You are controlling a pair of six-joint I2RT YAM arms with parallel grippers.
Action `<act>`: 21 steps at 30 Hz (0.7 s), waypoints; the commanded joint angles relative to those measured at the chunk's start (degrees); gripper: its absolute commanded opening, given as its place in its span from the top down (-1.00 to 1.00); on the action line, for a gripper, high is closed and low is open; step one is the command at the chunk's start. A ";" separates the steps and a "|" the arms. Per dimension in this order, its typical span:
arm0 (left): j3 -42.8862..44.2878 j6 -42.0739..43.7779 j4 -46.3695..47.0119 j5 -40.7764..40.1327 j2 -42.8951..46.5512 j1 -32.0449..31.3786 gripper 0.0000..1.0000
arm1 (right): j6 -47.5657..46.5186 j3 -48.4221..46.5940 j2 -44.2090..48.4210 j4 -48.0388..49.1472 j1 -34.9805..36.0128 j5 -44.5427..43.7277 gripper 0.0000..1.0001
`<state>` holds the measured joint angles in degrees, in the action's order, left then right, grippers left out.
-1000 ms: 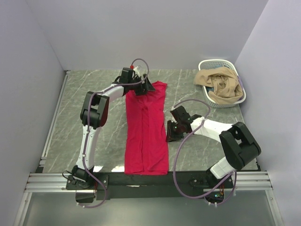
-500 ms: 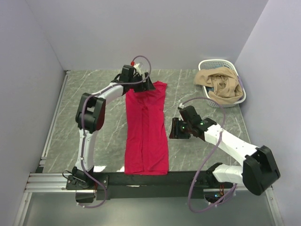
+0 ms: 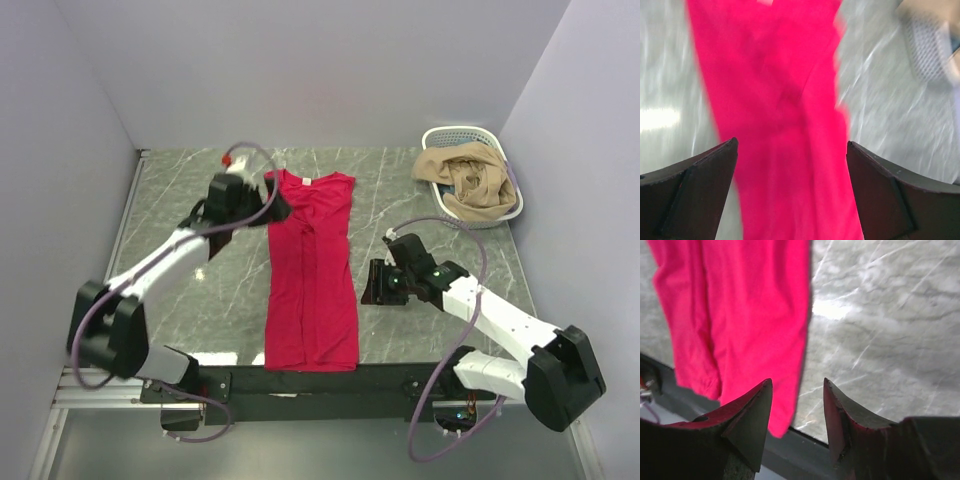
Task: Fold and stack the t-shirts
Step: Fold the tshirt
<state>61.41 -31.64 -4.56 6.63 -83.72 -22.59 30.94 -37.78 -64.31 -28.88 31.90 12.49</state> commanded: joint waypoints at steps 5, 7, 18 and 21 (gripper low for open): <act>-25.25 -15.46 -5.01 -1.44 22.18 -6.23 -0.91 | 3.42 5.25 7.44 -1.53 1.06 7.19 -0.09; -28.08 -19.06 -7.39 -2.15 27.81 -8.95 -0.91 | 4.30 6.05 8.76 -2.75 1.76 7.37 -0.10; -35.65 -31.02 -23.73 -8.11 43.29 -19.59 -0.89 | 11.42 11.32 12.46 -3.63 8.35 9.49 -0.13; -36.18 -33.04 -27.26 -9.71 43.82 -22.65 -0.87 | 12.65 11.59 11.06 -3.90 11.07 9.22 -0.13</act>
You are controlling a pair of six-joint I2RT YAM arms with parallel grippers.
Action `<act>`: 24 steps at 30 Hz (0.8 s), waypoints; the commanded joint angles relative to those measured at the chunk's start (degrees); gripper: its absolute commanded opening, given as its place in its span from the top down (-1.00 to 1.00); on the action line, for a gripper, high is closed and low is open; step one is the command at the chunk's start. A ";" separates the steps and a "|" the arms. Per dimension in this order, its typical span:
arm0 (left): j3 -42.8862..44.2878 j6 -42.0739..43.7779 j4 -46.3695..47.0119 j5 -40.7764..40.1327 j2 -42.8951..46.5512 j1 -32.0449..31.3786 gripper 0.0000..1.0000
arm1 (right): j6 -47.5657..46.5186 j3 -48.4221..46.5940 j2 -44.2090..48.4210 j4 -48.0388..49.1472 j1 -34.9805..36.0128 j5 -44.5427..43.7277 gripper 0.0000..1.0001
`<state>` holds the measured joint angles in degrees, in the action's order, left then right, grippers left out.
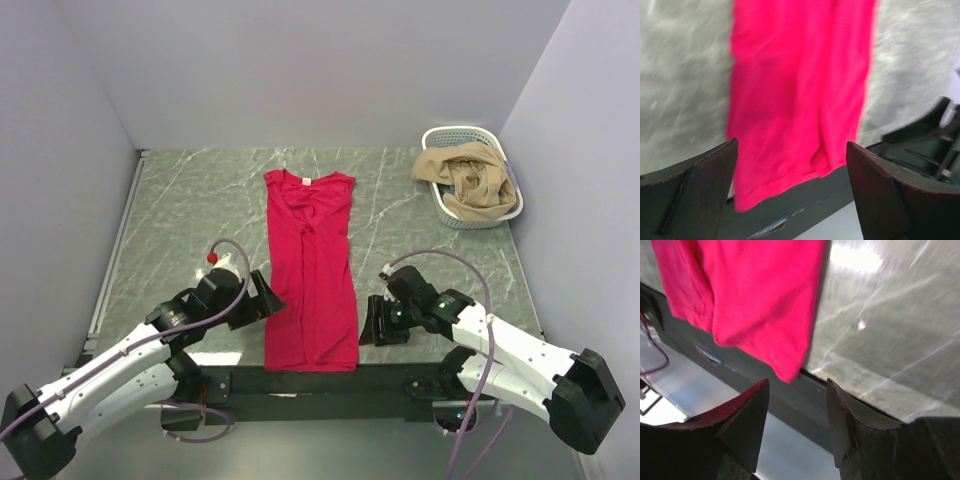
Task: Fold and stack the t-shirts
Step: Fold the tshirt
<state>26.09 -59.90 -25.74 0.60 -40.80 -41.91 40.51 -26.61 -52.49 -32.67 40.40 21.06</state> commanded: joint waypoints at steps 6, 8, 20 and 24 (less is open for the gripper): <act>0.01 -7.51 -8.01 -7.28 -0.33 -7.57 -0.88 | 5.36 -1.07 -2.61 0.68 8.11 -0.49 -0.13; 0.28 -7.78 -8.19 -7.46 -1.30 -8.01 -0.89 | 5.98 -1.34 -3.41 0.32 9.42 -1.89 -0.13; -1.48 -13.30 -11.26 -7.02 -2.97 -14.16 -0.88 | 8.35 0.60 -7.10 6.29 10.93 -2.34 -0.13; -1.30 -16.21 -13.98 -7.45 -3.50 -18.54 -0.87 | 8.79 0.77 -9.90 7.97 10.84 -2.07 -0.12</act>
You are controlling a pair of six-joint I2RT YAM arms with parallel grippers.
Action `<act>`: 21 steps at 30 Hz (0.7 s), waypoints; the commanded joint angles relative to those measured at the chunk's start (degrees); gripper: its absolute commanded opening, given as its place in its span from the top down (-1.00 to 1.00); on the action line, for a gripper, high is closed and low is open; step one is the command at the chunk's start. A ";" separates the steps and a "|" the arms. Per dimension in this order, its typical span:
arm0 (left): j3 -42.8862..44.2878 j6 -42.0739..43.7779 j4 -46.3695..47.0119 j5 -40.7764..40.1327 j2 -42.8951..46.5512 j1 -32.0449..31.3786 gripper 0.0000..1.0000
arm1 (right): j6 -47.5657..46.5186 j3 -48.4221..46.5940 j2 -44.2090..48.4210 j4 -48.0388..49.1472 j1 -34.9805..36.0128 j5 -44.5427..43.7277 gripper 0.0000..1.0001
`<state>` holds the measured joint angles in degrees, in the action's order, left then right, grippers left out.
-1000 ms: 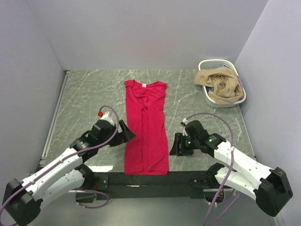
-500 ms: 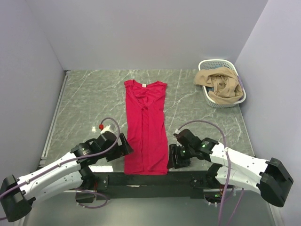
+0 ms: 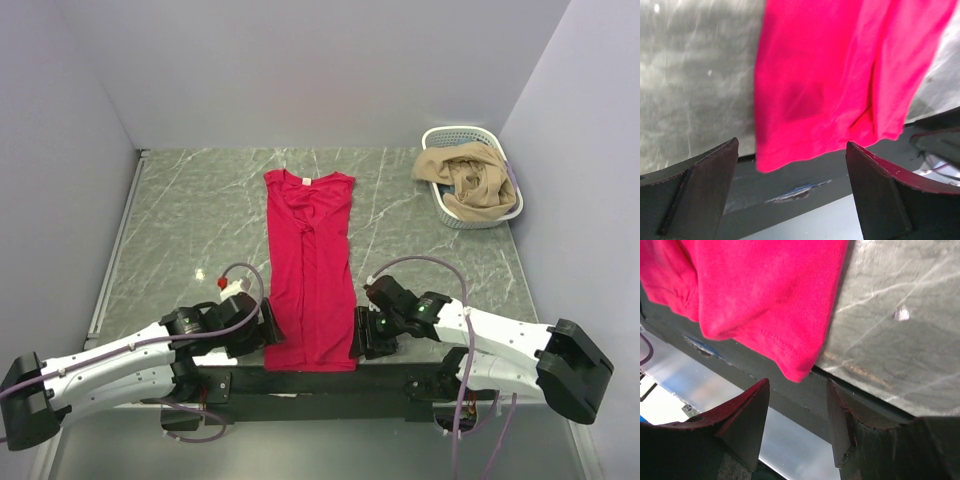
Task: Fold and stack the t-shirts
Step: Fold the tshirt
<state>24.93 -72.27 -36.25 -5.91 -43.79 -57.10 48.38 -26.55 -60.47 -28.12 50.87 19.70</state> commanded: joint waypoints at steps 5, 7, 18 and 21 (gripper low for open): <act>0.03 -6.91 -6.99 -0.68 -3.23 -7.57 -0.88 | 1.36 0.62 -3.78 3.68 0.37 -0.98 -0.11; 0.03 -7.71 -6.91 -1.38 -4.89 -8.81 -0.88 | 1.80 0.97 -4.04 4.39 0.46 -0.54 -0.10; 0.21 -9.20 2.75 -2.00 -12.63 -12.95 -0.87 | 2.95 3.08 -6.94 8.96 0.54 0.86 -0.06; -0.40 -9.47 4.52 -1.91 -12.72 -13.21 -0.82 | 3.04 3.34 -7.73 10.28 0.54 1.39 -0.02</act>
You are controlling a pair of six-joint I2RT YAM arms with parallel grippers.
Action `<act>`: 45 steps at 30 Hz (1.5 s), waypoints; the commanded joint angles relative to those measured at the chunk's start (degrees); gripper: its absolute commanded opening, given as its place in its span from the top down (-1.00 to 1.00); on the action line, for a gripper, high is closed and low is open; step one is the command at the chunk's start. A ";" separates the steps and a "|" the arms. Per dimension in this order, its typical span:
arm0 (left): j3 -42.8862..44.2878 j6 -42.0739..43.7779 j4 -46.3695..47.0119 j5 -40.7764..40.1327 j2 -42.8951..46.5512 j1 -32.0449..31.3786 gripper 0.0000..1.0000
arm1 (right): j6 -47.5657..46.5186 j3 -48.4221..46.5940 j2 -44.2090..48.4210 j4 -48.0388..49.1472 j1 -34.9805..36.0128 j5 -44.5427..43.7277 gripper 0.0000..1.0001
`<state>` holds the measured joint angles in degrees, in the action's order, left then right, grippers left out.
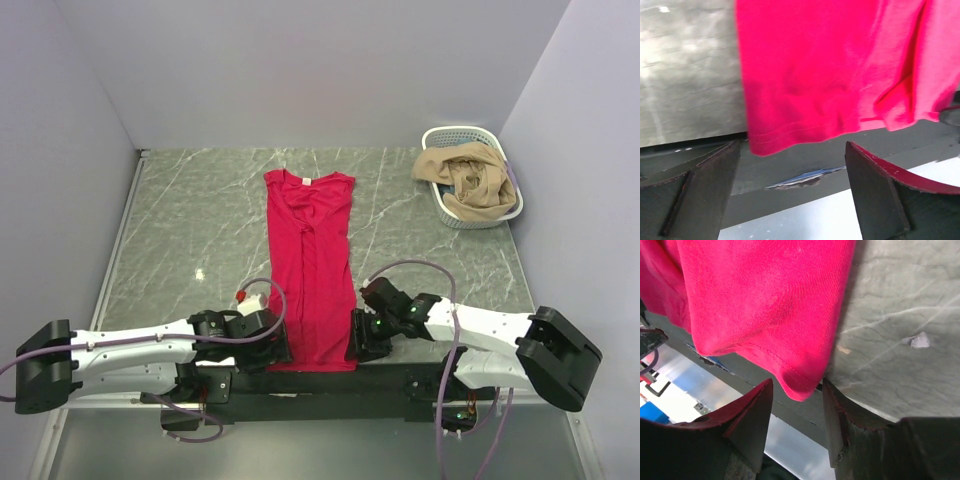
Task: Fold and stack the t-shirts
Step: Fold the tshirt
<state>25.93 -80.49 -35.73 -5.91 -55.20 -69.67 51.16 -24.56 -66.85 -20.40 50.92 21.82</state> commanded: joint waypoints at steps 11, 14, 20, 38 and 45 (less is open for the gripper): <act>-2.91 -3.18 3.39 -0.68 2.55 -2.40 0.19 | -0.27 1.53 2.50 -0.68 0.50 -0.90 1.00; -2.12 -3.71 1.28 -0.59 3.17 -3.80 0.54 | 0.78 1.09 6.45 -6.38 0.50 -3.87 1.00; -1.59 -3.80 -2.24 -1.30 4.40 -4.60 0.87 | 3.42 -0.58 12.70 -18.53 0.85 -10.31 1.00; 13.26 -0.99 -6.01 -2.43 -2.89 -8.46 0.74 | 1.49 -7.78 11.04 -19.14 8.94 -6.70 1.00; 21.86 -1.16 -13.04 -11.30 -2.98 -8.38 0.70 | -3.16 -19.03 9.81 -24.24 8.85 -19.09 1.00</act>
<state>41.60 -82.17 -43.64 -9.87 -58.11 -77.82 51.48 -37.17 -56.23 -41.71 59.40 11.40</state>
